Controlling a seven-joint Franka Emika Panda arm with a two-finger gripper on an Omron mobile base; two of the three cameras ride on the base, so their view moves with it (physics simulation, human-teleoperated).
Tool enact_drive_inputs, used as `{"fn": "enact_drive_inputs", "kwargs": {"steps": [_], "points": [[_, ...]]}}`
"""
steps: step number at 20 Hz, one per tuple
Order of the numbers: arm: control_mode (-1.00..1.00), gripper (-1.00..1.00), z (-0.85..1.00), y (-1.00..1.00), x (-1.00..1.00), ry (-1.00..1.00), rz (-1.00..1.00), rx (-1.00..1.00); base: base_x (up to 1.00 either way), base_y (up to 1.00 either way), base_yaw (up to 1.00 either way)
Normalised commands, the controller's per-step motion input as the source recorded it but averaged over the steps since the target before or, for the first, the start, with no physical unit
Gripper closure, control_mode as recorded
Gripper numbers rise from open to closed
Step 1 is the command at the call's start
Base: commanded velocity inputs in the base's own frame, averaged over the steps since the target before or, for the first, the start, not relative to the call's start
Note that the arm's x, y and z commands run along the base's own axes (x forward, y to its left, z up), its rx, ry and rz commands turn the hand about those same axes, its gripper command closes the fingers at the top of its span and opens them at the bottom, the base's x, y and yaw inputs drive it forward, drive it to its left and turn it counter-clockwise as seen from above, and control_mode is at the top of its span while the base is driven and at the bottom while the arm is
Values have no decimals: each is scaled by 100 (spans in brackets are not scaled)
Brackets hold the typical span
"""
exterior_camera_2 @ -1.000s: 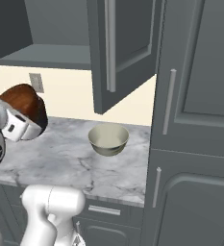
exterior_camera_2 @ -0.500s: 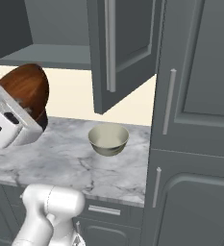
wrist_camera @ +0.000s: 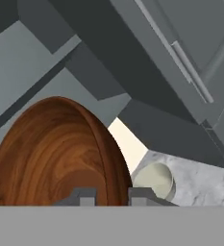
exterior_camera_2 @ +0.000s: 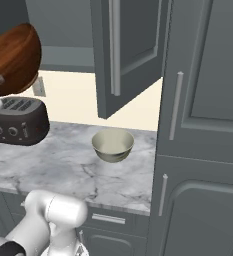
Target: Open the cabinet. Pick the bowls from the counter and place them in the cabinet. Then close the cabinet.
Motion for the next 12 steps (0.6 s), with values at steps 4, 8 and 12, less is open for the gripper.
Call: {"fn": "enact_drive_inputs", "kwargs": {"steps": [4, 8, 12], "points": [[-100, 100, -15, -10, -2, -4, 0, 8, 0, 0, 0], [-100, 100, -13, -14, -10, -16, 0, 27, 0, 0, 0], [-100, 100, -6, -3, -2, -13, 0, 34, 0, 0, 0]]}}
